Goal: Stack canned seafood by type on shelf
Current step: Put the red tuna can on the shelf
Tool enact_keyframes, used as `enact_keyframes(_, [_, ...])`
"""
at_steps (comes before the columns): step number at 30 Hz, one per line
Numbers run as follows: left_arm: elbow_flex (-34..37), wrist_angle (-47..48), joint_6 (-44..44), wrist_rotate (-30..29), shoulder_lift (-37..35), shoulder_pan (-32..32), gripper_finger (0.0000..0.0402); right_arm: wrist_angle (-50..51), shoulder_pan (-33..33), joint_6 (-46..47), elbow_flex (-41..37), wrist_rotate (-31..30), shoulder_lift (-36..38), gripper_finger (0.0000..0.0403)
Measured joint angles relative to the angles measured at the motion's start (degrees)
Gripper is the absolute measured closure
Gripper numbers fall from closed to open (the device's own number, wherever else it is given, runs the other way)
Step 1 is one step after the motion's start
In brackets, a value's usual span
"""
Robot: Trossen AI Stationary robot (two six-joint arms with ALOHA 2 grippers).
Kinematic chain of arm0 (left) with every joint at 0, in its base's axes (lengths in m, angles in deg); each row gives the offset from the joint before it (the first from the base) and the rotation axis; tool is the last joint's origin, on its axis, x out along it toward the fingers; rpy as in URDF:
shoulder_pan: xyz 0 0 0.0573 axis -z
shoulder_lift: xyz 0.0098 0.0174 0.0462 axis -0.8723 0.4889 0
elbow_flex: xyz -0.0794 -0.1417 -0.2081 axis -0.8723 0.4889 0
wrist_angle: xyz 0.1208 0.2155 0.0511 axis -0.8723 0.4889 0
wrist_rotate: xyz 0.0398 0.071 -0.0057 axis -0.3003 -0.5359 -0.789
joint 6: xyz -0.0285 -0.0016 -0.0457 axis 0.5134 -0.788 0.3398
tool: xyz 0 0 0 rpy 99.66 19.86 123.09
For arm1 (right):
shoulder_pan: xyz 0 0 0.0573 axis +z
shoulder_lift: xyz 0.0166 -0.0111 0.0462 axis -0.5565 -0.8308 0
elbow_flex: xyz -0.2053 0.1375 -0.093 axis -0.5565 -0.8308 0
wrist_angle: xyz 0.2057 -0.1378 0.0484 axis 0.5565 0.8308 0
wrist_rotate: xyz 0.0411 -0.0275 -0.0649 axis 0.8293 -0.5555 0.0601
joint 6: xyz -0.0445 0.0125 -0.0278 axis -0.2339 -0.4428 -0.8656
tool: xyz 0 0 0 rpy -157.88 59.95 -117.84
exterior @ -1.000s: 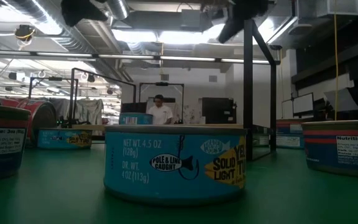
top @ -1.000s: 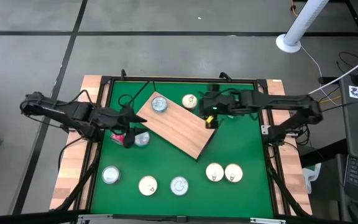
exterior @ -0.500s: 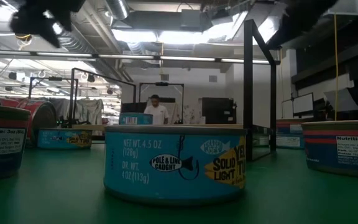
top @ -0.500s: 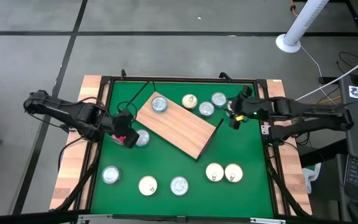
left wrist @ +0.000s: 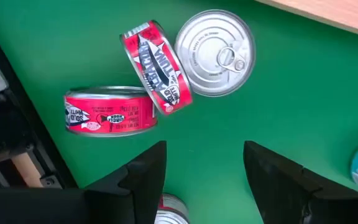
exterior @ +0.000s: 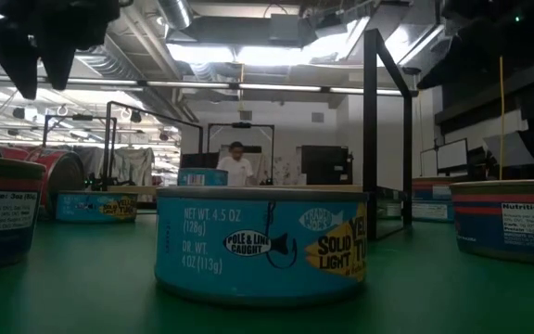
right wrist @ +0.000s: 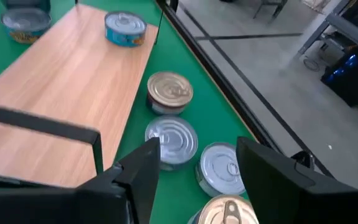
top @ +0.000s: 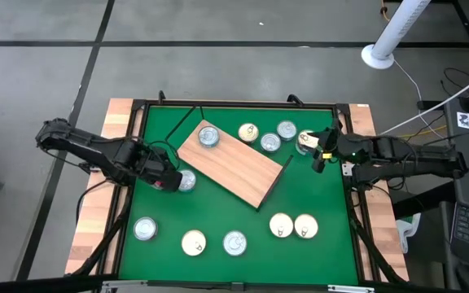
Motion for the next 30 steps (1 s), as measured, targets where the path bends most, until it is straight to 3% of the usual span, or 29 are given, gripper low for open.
enact_keyframes(10, [0.0,-0.5,-0.3,-0.5,6.3,0.0,0.0194,-6.7,0.0,-0.2,-4.2,8.9,0.1,0.0191])
enact_keyframes(24, [0.2,-0.4,4.5,-1.8,8.1,-3.4,0.0194,-10.4,0.0,-1.9,-5.0,9.1,-0.2,0.0191])
enact_keyframes(30, [3.9,-0.7,7.4,-3.4,8.1,-4.7,0.0194,-10.1,0.0,-1.9,-5.0,9.1,-0.2,0.0191])
